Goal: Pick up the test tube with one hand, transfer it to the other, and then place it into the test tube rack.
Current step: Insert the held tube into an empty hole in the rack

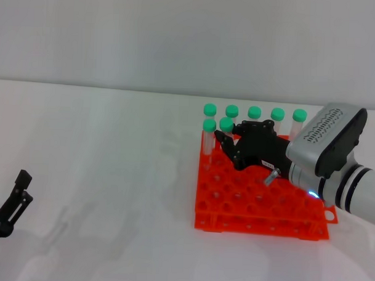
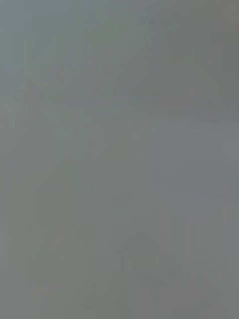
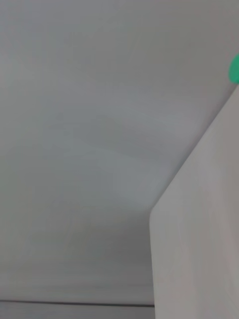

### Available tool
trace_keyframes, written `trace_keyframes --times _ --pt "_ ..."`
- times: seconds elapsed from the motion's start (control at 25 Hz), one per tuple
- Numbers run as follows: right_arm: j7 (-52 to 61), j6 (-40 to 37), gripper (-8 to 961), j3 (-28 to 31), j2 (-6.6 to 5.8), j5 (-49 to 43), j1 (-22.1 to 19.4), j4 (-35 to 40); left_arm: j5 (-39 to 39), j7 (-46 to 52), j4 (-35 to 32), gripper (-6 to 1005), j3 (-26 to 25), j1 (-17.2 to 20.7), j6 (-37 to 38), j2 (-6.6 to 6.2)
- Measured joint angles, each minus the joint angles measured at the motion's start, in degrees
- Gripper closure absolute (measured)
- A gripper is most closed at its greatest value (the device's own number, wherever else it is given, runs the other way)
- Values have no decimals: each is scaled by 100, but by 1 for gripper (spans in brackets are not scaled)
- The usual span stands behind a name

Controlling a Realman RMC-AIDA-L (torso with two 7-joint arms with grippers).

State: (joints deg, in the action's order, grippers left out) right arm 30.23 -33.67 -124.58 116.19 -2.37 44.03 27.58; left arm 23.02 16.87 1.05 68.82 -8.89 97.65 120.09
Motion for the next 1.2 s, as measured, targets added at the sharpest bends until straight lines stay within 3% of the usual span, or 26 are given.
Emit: trace_keyframes --times 1.12,1.2 --pt "225 727 622 -270 1 275 237 111 -28 9 80 106 -32 -8 127 -4" --pt "241 729 585 -233 0 277 217 115 -34 15 80 106 -35 -8 136 -4"
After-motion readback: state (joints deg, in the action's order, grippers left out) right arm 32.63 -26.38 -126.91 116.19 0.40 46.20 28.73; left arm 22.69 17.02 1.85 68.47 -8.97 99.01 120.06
